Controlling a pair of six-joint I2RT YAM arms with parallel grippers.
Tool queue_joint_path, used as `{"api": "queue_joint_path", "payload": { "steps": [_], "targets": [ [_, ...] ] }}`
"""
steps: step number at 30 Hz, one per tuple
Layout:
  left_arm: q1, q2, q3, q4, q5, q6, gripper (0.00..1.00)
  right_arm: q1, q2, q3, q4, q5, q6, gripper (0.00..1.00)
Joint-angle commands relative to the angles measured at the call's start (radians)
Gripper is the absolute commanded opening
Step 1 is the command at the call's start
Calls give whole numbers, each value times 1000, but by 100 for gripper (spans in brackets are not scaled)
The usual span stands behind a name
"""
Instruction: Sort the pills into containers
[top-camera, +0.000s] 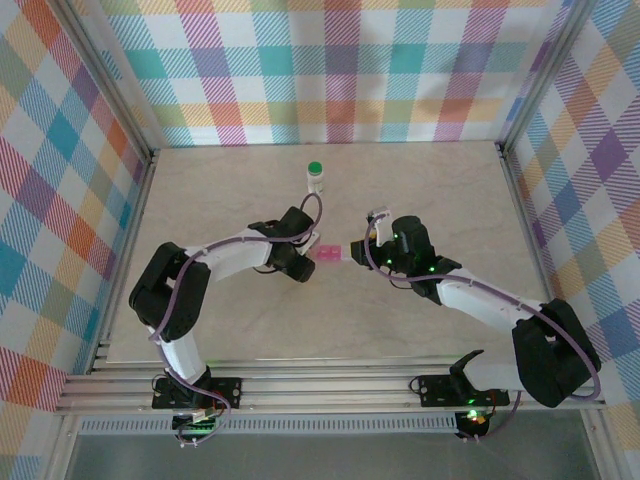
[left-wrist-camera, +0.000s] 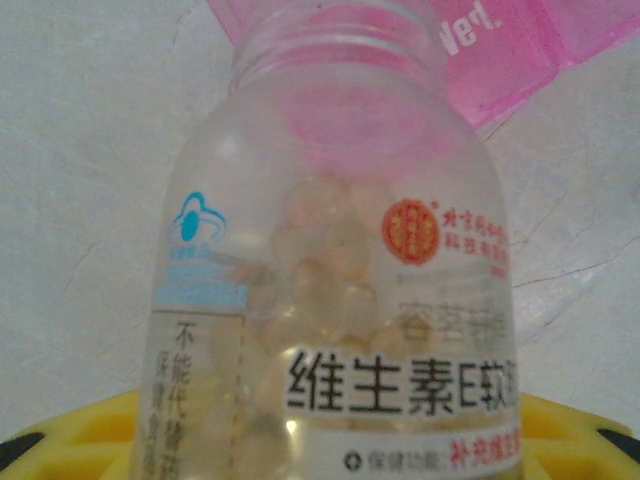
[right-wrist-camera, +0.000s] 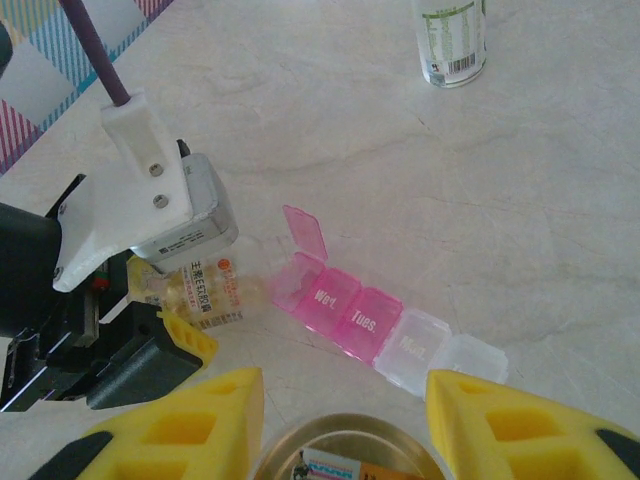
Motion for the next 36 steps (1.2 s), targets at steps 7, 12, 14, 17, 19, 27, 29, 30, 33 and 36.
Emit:
{"api": "queue_joint_path", "payload": {
  "steps": [7,12,14,17,19,27,29,30,33,36],
  "targets": [
    [-14,43,119,-170,-18,41,0,-1,9,18,16,-20,-11,16],
    [-17,75,182,-254,-23,57,0,-1,6,18,13,-20,-14,16],
    [-17,89,202,-276,-30,63,0,0,4,17,13,-20,-14,16],
    [-17,113,236,-312,-32,67,0,-1,4,18,11,-19,-16,16],
    [-20,124,254,-336,-37,69,0,-1,7,19,10,-19,-18,16],
    [-25,129,265,-353,-46,75,0,0,5,19,10,-22,-17,15],
    [-25,122,269,-352,-49,77,0,0,6,19,11,-23,-16,15],
    [-25,118,270,-354,-50,78,0,0,6,19,10,-23,-15,15],
    [-25,104,276,-357,-59,81,0,0,6,20,10,-25,-16,15],
    [-25,90,265,-346,-66,84,0,0,6,20,9,-25,-17,15]
  ]
}}
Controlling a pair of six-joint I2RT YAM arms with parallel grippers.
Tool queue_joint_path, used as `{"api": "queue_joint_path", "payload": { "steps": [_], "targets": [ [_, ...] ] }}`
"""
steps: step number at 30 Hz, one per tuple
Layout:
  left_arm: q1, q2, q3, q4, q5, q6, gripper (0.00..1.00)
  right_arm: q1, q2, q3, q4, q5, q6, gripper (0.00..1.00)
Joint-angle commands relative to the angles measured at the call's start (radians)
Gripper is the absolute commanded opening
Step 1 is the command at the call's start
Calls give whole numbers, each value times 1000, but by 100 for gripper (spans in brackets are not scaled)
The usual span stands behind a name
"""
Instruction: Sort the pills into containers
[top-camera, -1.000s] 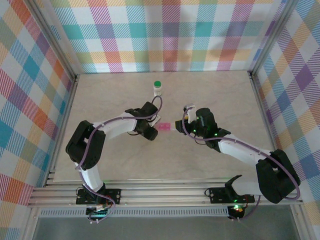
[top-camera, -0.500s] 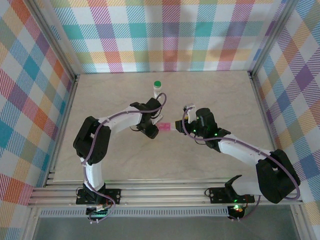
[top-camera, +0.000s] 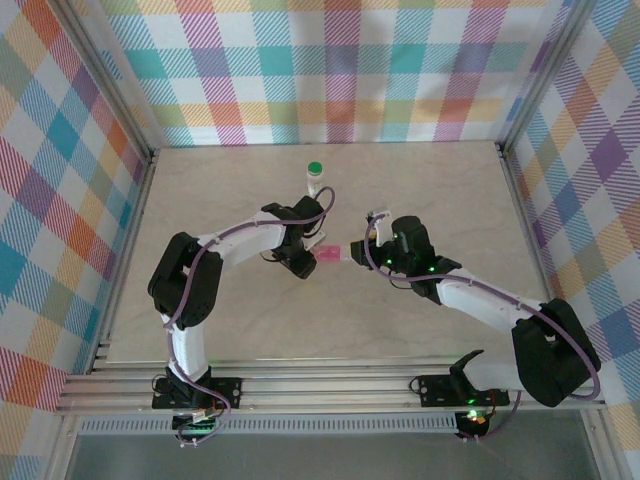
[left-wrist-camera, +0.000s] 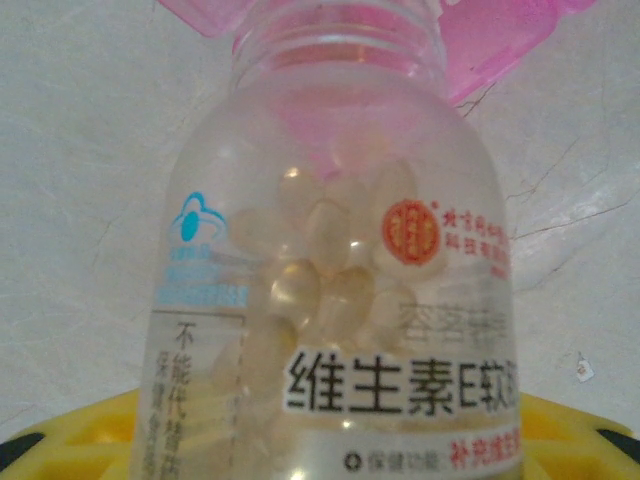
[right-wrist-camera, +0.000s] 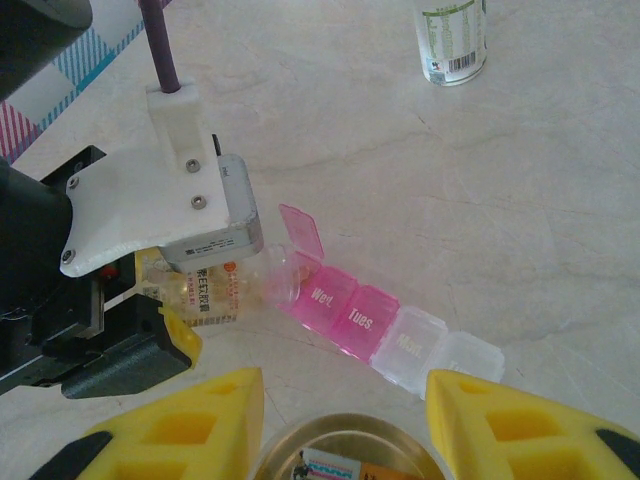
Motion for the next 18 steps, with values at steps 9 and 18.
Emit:
{"api": "queue_joint_path", "payload": {
  "steps": [9,18],
  "targets": [
    [-10,-73,-3,-3,-24,6,0,0,10,22,12,-29,-13,14],
    [-10,-45,-4,10,-11,2,0,0,15,22,13,-30,-13,14]
  ]
}}
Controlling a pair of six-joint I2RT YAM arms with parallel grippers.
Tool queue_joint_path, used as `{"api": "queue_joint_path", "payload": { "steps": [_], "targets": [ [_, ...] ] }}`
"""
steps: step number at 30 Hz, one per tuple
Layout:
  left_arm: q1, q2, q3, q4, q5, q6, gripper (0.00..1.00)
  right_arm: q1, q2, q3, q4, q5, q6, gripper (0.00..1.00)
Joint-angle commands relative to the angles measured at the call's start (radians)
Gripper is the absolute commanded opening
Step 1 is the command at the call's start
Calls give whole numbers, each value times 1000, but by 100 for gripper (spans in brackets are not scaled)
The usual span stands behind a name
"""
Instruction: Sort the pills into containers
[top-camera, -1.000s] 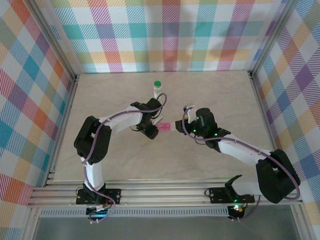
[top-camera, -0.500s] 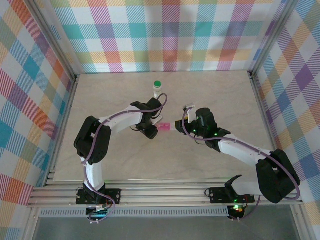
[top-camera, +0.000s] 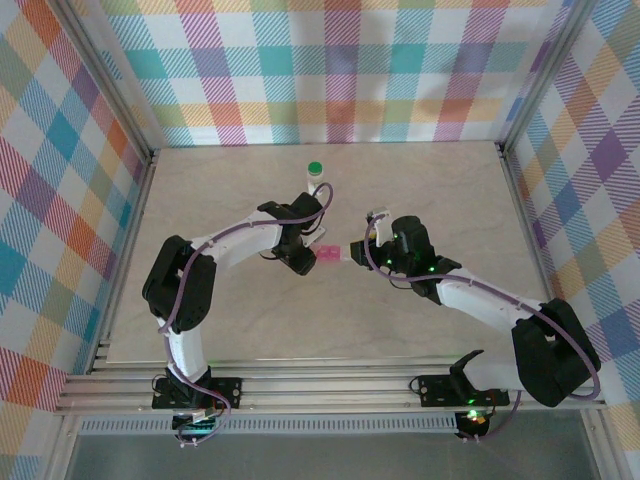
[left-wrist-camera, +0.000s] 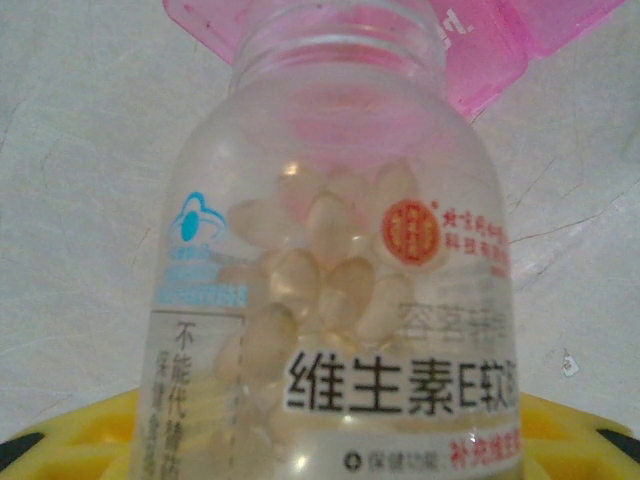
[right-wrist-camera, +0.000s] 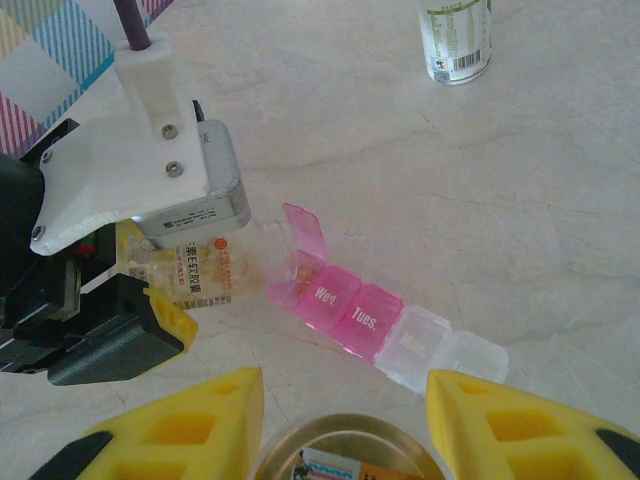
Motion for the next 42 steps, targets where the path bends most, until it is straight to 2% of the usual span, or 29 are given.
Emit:
{"api": "queue_joint_path", "payload": {
  "steps": [1,10,32,42],
  "targets": [
    [-10,3,-2,0,2,-1,0,0,15,23,13,-23,-13,14],
    [-10,77,20,-28,-8,3,0,1,18,24,9,-25,-15,13],
    [-9,-23,13,-22,-24,-3,0,0,24,29,9,-37,-13,13],
    [-9,46,8,-14,-16,-5,0,1,29,30,8,-40,-12,12]
  ]
}}
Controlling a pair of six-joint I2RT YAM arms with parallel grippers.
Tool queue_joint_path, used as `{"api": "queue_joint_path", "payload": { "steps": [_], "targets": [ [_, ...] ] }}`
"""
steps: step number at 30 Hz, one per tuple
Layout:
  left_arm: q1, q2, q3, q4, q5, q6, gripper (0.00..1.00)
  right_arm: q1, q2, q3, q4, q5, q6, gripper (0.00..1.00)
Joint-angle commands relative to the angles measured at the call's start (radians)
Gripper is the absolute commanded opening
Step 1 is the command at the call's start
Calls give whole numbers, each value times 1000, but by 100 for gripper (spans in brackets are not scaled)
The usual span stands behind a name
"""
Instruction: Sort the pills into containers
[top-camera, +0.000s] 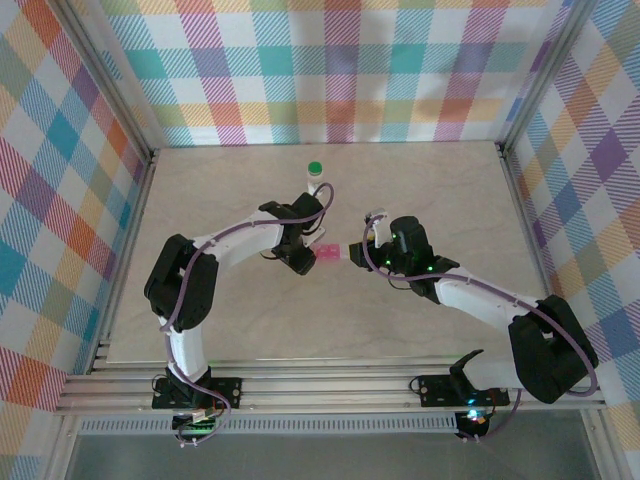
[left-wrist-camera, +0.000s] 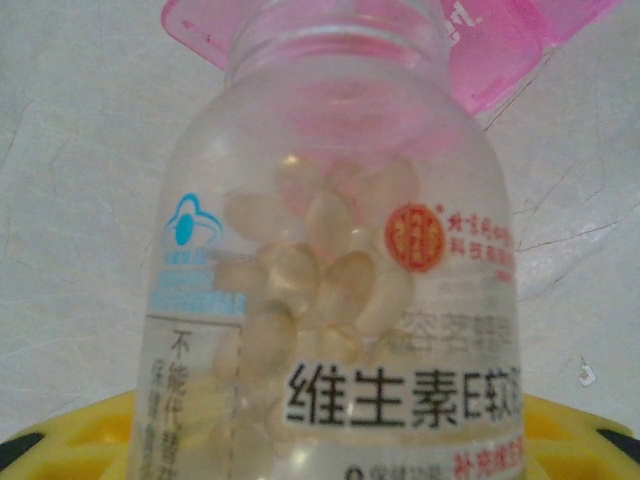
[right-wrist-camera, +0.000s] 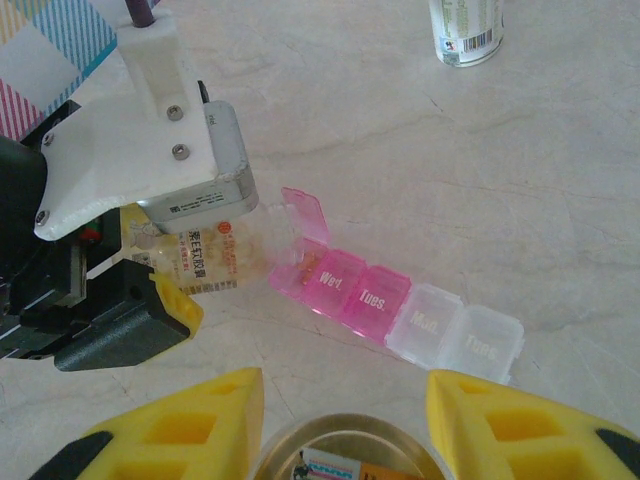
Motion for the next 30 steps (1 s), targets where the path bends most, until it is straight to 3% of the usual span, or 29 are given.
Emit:
{"api": "queue_joint_path", "payload": {
  "steps": [1,13,30],
  "targets": [
    [-9,37,0,-12,1,-6,0,0,10,30,8,-22,-12,12],
    [-9,35,15,-23,-28,0,0,0,12,34,8,-29,-11,12],
    [11,-159,-224,287,54,-34,0,0,27,35,17,-52,1,11]
  ]
}}
